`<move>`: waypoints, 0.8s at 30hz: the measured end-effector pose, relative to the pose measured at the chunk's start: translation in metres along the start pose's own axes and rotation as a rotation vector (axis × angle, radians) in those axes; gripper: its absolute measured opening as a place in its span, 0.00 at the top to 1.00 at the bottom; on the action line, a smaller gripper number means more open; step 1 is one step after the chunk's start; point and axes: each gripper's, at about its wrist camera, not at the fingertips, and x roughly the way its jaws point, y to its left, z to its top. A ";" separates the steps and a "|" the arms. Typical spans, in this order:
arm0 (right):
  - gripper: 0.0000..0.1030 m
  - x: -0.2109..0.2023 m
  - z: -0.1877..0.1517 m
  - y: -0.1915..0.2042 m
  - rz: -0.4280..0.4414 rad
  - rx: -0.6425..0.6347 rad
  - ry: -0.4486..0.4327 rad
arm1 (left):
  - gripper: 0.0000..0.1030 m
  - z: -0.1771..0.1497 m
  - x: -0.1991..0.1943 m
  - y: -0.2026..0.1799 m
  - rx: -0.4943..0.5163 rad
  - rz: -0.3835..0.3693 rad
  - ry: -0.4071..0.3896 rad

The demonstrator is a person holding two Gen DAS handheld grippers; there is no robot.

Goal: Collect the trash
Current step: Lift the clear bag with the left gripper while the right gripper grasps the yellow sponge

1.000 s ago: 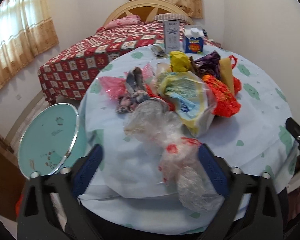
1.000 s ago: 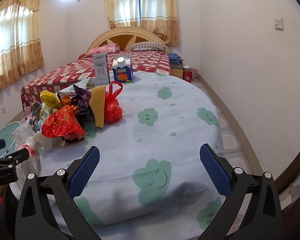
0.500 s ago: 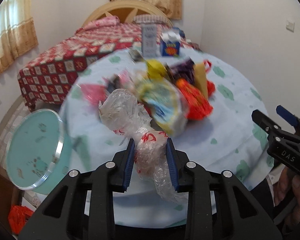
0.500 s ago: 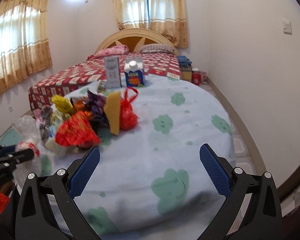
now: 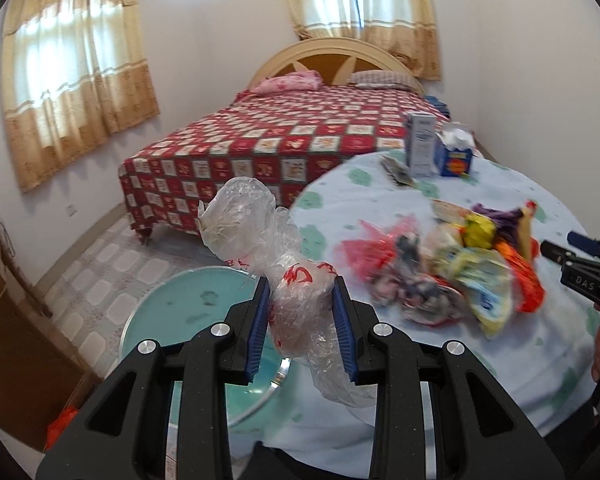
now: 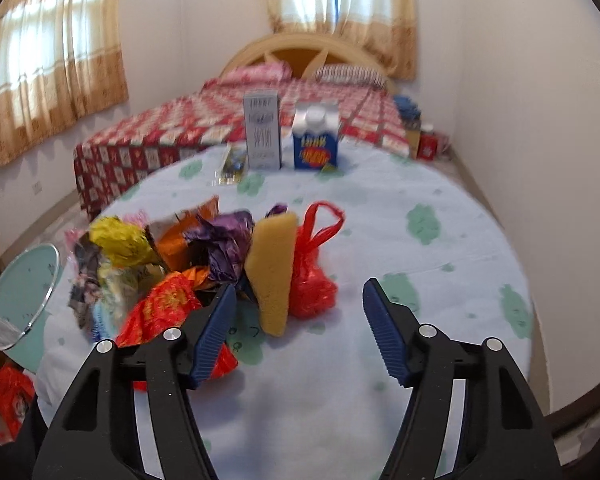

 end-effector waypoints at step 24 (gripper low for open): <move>0.88 -0.025 0.028 0.011 0.083 -0.040 -0.019 | 0.70 -0.006 0.009 0.052 -0.039 0.070 0.028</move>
